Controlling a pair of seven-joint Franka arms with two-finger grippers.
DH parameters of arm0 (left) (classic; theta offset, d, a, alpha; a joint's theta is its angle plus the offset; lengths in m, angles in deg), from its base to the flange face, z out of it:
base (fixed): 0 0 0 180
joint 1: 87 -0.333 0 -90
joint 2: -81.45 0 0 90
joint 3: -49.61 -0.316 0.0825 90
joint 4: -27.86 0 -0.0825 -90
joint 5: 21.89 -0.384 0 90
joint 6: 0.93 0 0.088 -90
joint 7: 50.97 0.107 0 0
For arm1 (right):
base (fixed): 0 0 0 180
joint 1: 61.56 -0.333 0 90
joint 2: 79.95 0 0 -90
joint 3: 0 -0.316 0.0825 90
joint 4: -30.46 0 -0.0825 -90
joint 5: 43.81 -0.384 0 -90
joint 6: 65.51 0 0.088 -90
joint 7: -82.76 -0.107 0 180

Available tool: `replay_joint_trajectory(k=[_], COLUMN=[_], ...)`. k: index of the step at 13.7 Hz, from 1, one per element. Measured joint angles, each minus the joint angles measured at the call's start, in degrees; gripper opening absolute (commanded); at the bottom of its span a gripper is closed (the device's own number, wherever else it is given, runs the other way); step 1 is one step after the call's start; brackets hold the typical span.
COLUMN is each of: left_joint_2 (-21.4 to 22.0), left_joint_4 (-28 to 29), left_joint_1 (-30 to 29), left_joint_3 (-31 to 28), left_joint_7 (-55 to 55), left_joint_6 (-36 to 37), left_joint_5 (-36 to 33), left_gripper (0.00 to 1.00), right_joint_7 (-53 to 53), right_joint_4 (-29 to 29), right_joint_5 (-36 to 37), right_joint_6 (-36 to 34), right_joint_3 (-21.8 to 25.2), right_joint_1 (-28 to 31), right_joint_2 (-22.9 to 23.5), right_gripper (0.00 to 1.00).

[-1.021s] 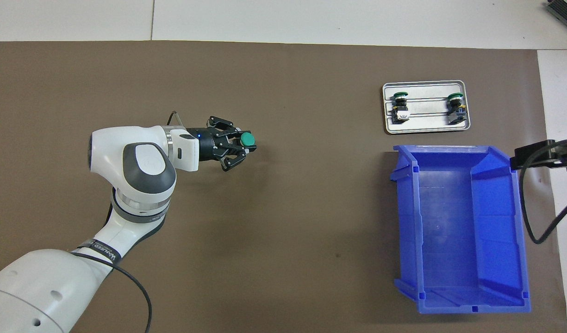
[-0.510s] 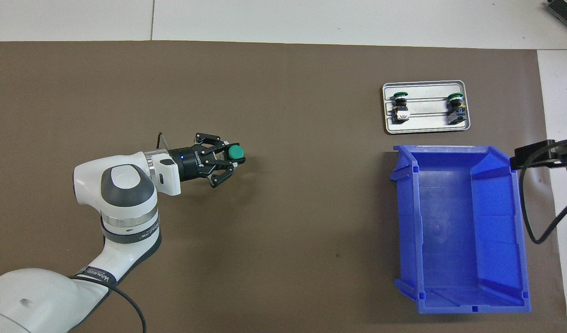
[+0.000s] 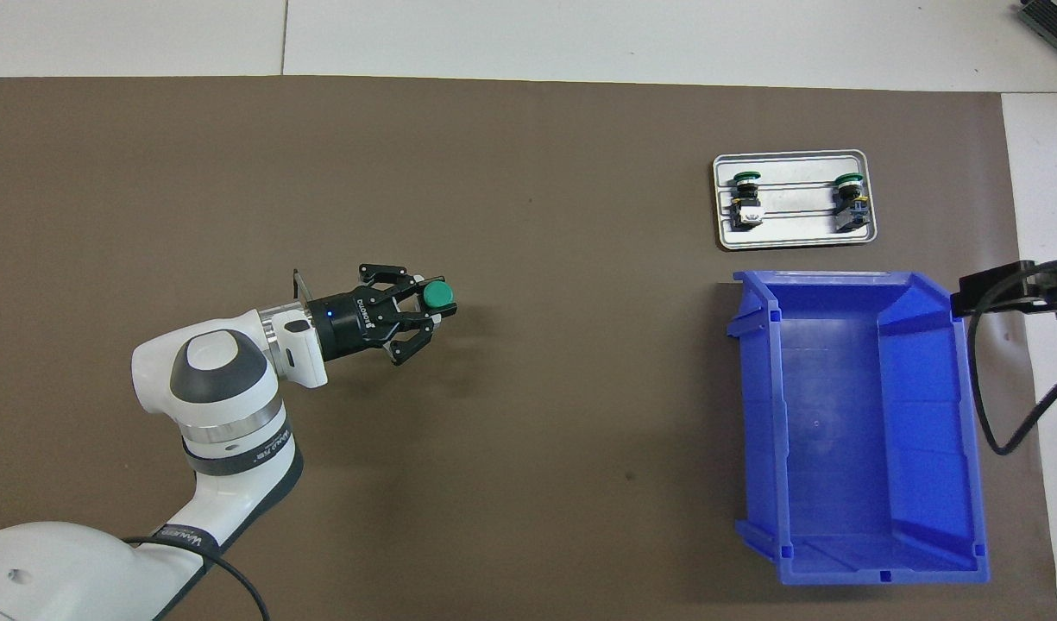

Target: Place and press button with both arms

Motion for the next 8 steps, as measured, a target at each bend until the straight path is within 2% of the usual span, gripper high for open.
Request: replay_joint_trajectory(k=[4,8], left_joint_2=[0.23,0.21], left_joint_4=[3.72,4.35], left_joint_1=[-1.30,-2.41], left_joint_3=[-0.07,-0.04], left_joint_7=[4.01,4.38], left_joint_6=[6.35,8.16], left_joint_5=[4.82,7.90], left_gripper=[0.03,0.04], right_joint_7=[0.00,0.00], right_joint_4=[0.00,0.00], right_joint_5=[0.00,0.00], right_joint_6=[0.00,0.00], right_joint_3=[0.00,0.00], right_joint_1=[0.00,0.00], right_joint_2=[0.00,0.00], right_gripper=[1.00,1.00])
